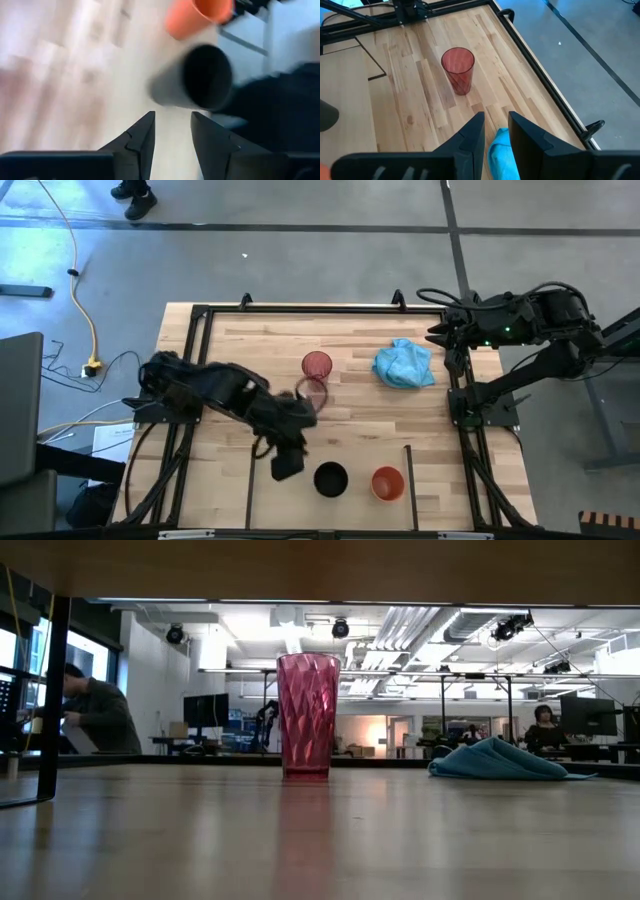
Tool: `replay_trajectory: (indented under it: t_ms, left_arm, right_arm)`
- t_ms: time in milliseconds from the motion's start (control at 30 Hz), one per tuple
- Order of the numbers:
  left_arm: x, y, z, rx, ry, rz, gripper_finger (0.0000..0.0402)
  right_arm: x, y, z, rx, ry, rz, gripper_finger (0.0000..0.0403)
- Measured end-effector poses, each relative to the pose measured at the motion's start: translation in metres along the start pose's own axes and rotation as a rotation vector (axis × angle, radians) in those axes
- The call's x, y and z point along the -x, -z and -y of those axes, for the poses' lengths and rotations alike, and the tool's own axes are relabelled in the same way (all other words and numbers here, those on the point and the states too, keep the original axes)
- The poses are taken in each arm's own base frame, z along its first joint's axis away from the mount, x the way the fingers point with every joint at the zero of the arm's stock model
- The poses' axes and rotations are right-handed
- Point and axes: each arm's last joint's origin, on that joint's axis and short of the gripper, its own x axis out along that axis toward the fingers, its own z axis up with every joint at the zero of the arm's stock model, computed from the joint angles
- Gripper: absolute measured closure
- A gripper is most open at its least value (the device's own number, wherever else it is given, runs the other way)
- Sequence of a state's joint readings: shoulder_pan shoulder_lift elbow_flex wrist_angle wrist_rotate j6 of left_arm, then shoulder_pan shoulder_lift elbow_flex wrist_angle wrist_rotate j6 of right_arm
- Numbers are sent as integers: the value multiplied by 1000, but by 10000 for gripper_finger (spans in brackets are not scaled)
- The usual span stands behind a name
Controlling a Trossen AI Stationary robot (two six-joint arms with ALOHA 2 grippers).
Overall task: Stack small to large cups/mugs on shelf
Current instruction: Put the red cup on the shelf
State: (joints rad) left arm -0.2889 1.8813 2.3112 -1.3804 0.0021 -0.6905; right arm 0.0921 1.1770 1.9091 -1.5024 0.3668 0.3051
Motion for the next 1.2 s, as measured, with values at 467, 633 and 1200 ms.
replay_trajectory:
  t_ms: [467,633,1200]
  left_arm:
    - [15,-49,-111,-67,-660,110,287]
    - [3,-73,-161,-194,-679,-24,286]
    - [-11,-98,-282,-329,-253,-217,286]
  right_arm:
    - [-1,-1,-1,-47,-3,8,325]
    - [0,-1,-1,-92,-3,8,325]
    - [-18,6,-5,-116,22,-57,325]
